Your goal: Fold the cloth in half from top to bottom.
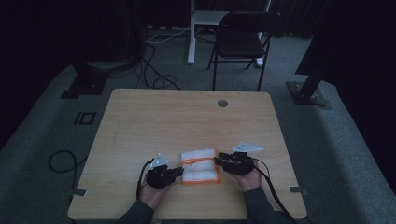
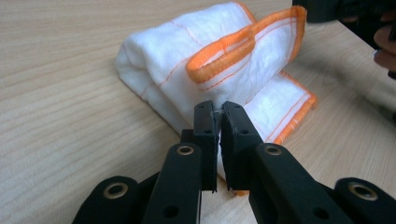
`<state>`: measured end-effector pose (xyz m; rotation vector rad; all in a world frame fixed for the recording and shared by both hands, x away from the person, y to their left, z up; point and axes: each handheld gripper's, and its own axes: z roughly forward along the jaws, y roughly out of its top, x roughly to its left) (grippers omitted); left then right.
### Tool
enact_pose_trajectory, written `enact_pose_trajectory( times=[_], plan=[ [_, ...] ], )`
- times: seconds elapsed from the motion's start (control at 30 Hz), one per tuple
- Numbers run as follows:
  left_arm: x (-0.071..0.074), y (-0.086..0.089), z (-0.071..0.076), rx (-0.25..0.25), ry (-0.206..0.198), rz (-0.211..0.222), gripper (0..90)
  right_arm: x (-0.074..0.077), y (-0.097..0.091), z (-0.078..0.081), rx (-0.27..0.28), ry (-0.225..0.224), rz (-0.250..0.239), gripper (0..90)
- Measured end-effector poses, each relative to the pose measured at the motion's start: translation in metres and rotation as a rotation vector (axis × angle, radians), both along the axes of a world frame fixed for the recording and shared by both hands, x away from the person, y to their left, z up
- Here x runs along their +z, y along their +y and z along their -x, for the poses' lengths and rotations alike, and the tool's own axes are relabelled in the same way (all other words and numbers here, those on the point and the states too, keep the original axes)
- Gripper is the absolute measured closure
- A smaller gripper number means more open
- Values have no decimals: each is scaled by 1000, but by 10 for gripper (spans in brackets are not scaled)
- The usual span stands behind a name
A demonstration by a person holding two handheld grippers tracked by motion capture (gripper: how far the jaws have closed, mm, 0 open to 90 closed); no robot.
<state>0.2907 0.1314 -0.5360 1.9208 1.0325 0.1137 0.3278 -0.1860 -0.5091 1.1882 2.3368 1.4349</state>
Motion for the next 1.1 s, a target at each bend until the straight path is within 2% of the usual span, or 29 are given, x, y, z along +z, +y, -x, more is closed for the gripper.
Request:
enact_pose_trajectory(
  times=[0.23, 0.4, 0.6, 0.73, 0.87, 0.97, 1.1],
  plan=[
    [-4, -1, 5, -20, 5, -28, 851, 2, -2, -8, -34, -1, -1, 628],
    [-6, -1, 8, -27, 14, -41, 848, 3, 6, -14, -21, -4, 17, 634],
    [-8, 3, 10, -14, 24, -55, 846, -3, 14, -13, 11, 22, 45, 634],
    [-3, 8, 10, 14, 10, -40, 843, -6, 16, -8, 29, 23, 63, 631],
    [5, 10, 9, 24, -12, -12, 832, -6, 15, -6, 27, 26, 59, 630],
    [13, 8, 10, 4, -35, 20, 827, -6, 11, -6, 15, 27, 52, 627],
    [13, 3, 11, -18, -39, 17, 821, -6, 8, -6, 6, 24, 48, 625]
  ],
)
